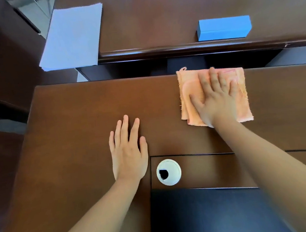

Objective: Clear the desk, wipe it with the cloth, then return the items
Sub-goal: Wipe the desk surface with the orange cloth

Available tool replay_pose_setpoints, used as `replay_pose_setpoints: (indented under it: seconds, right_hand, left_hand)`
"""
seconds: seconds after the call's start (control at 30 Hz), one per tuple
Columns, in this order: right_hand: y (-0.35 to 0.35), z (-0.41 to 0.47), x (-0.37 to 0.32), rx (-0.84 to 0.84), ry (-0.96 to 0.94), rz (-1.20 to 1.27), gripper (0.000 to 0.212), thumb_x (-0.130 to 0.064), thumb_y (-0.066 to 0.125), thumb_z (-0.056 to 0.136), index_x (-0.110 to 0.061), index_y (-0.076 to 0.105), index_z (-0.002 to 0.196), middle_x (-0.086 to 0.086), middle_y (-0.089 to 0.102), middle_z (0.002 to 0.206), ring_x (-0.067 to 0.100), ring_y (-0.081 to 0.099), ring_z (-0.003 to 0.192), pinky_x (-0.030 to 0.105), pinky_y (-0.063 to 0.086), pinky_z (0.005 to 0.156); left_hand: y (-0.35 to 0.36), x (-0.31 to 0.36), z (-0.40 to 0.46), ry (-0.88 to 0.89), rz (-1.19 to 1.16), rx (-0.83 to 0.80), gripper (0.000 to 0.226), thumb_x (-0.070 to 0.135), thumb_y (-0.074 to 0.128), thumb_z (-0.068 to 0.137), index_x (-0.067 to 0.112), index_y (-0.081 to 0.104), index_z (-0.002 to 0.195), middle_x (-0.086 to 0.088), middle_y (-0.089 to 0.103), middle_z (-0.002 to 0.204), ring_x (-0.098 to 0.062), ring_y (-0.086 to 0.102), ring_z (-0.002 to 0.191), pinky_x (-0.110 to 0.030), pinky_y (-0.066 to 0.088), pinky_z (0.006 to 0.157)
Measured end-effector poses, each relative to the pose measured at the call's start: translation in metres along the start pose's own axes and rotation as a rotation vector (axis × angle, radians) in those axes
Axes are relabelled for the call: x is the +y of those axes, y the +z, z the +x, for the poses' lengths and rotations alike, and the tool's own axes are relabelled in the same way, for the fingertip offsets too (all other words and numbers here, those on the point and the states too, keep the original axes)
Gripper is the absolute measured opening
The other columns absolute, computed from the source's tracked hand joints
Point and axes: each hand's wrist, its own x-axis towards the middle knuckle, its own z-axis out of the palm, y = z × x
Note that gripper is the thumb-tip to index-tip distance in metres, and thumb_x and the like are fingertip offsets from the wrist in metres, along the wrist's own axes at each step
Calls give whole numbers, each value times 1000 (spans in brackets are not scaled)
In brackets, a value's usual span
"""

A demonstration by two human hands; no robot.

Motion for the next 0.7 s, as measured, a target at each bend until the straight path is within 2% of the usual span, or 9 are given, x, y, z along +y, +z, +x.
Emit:
replay_pose_setpoints:
  seconds: [0.17, 0.3, 0.47, 0.6, 0.7]
  right_hand:
    - [-18, -5, 78, -4, 131, -6, 75, -70, 22, 104, -39, 2, 169, -3, -5, 179, 24, -3, 165, 56, -1, 131]
    - [-26, -18, 108, -7, 261, -13, 78, -71, 16, 100, -36, 2, 169, -1, -5, 179, 25, -4, 164, 58, -1, 130]
    - [-17, -36, 79, 17, 373, -16, 79, -65, 18, 102, -28, 2, 170, 6, -4, 178, 32, -4, 164, 62, 0, 129]
    - [-5, -52, 40, 25, 309, -32, 76, -63, 22, 107, -26, 3, 170, 8, -3, 178, 35, -1, 164, 65, 2, 128]
    - [5, -62, 4, 35, 230, -39, 79, -66, 16, 104, -24, 7, 170, 9, 0, 178, 35, 2, 164, 66, 3, 127]
  left_hand:
    - [2, 1, 0, 2, 3, 14, 55, 39, 29, 108, 31, 32, 162, 1, 21, 174, -20, 13, 162, -48, 15, 131]
    - [6, -1, 0, 7, 13, 21, 56, 37, 29, 108, 30, 31, 163, 0, 21, 174, -21, 13, 162, -49, 16, 130]
    - [9, -2, 0, 27, 21, 40, 56, 35, 27, 108, 28, 31, 163, -3, 23, 173, -25, 17, 161, -51, 18, 129]
    - [10, -4, 0, 43, 29, 51, 56, 31, 26, 108, 26, 31, 163, -6, 23, 173, -27, 18, 160, -52, 19, 129]
    - [10, -4, 0, 49, 7, 57, 53, 27, 26, 109, 25, 31, 163, -7, 24, 172, -28, 19, 160, -53, 20, 129]
